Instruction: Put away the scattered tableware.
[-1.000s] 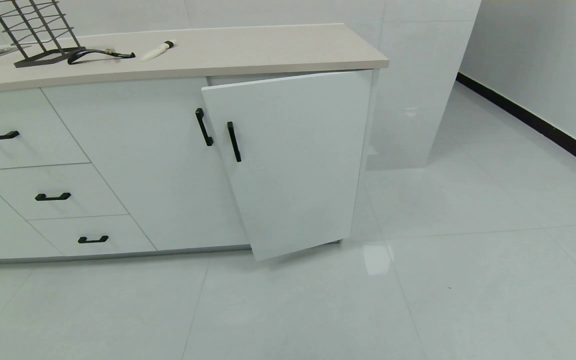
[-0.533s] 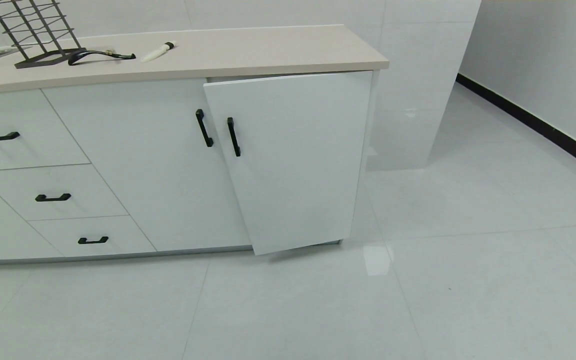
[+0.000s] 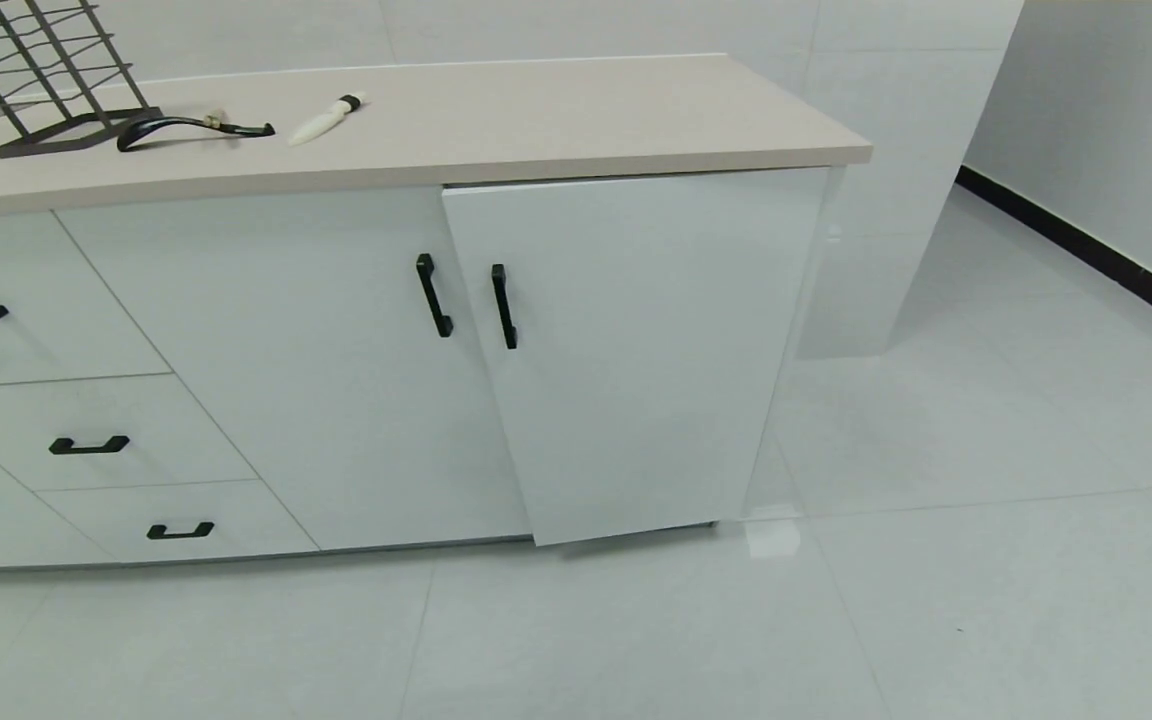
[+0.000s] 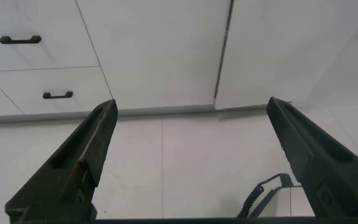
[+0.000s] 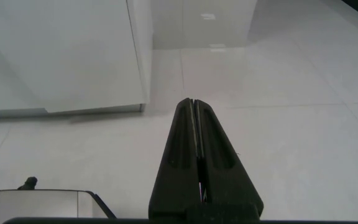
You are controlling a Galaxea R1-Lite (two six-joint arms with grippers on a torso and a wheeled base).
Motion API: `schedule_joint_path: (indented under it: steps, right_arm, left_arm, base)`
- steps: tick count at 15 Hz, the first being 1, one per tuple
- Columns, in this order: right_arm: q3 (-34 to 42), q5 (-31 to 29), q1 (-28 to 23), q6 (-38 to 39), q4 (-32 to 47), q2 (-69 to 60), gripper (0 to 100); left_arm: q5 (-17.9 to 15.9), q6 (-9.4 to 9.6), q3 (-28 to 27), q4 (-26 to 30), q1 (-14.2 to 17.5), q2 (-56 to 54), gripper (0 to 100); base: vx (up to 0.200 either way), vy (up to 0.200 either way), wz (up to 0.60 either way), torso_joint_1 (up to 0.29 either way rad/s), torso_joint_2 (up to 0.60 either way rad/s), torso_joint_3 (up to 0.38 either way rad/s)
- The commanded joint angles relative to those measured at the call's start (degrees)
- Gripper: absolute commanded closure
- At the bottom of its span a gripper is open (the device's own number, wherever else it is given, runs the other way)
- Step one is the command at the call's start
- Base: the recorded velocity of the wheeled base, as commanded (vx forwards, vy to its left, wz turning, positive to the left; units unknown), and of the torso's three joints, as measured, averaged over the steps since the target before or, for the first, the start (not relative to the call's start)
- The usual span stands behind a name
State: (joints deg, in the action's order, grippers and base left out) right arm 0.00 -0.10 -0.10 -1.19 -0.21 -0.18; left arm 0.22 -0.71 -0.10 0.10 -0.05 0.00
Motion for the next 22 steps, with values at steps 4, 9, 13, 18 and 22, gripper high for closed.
schedule_joint_path:
  steps: [4, 9, 13, 18, 22]
  right_arm:
    - [0.00, 0.01, 0.01, -0.04, 0.03, 0.18, 100]
    - [0.00, 0.01, 0.01, -0.04, 0.03, 0.18, 100]
    - [0.00, 0.01, 0.01, -0.04, 0.03, 0.18, 100]
    - [0.00, -0.08, 0.01, 0.05, 0.03, 0.18, 100]
    - [0.00, 0.01, 0.01, -0.04, 0.03, 0.18, 100]
  left_arm:
    - [0.04, -0.08, 0.01, -0.01, 0.05, 0.00, 0]
    - [0.04, -0.08, 0.01, -0.01, 0.05, 0.09, 0]
    - [0.04, -0.08, 0.01, -0.01, 0.05, 0.00, 0]
    - [0.04, -0.08, 0.01, -0.01, 0.05, 0.00, 0]
    - [0.04, -0.17, 0.01, -0.01, 0.05, 0.00, 0]
  base:
    - [0.000, 0.200, 0.00, 0.005, 0.00, 0.002]
    - [0.000, 0.200, 0.00, 0.003, 0.00, 0.006]
    - [0.000, 0.200, 0.00, 0.000, 0.00, 0.005]
    - [0.000, 0.200, 0.00, 0.002, 0.00, 0.000]
    - [0.000, 0.200, 0.00, 0.004, 0.00, 0.002]
